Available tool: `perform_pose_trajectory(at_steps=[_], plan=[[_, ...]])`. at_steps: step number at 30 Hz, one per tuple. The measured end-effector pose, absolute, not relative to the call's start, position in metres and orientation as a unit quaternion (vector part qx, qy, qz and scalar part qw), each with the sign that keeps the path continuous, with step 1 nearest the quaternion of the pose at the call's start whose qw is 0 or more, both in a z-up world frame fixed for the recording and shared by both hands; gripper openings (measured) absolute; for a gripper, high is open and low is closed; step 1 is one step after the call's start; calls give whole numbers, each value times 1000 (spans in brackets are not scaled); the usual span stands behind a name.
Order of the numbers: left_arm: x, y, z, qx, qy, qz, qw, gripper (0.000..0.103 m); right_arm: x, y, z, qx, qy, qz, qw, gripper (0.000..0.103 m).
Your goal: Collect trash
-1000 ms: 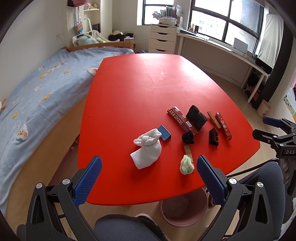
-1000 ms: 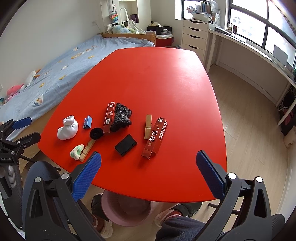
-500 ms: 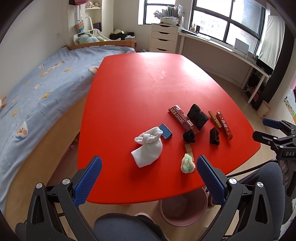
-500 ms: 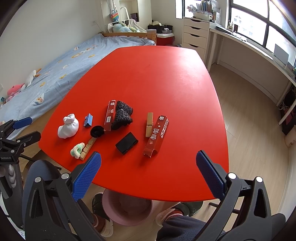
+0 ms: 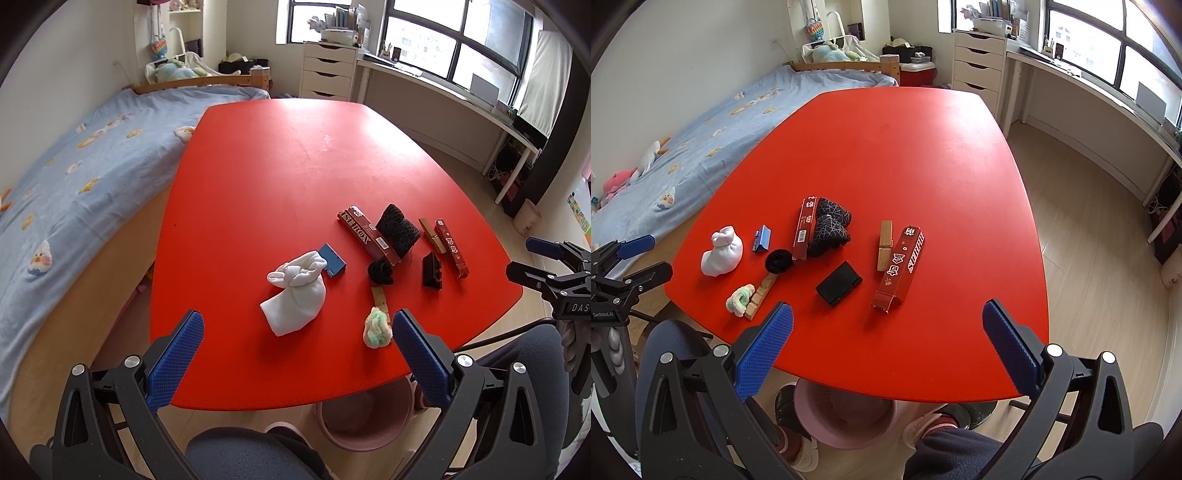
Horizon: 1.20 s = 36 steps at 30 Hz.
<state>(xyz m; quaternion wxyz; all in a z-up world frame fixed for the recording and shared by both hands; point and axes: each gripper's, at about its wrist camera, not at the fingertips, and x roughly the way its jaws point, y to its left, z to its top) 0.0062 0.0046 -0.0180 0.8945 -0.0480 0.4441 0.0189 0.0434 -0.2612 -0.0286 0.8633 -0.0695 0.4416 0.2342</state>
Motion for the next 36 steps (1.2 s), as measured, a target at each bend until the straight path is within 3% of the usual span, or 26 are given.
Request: perform_pose_trajectory(at_steps=[33,34,36], plan=[[71,24,-79,-45,518,33,854,97,119,-251,-95,-105,508,177,837,100],[71,23,-79,-45,517,33,854,96,118,-250,-96,-106,507,178,837,100],[71,22,-79,-43,517,33,854,85,120,-247,-97,-108,507,181,836,95]])
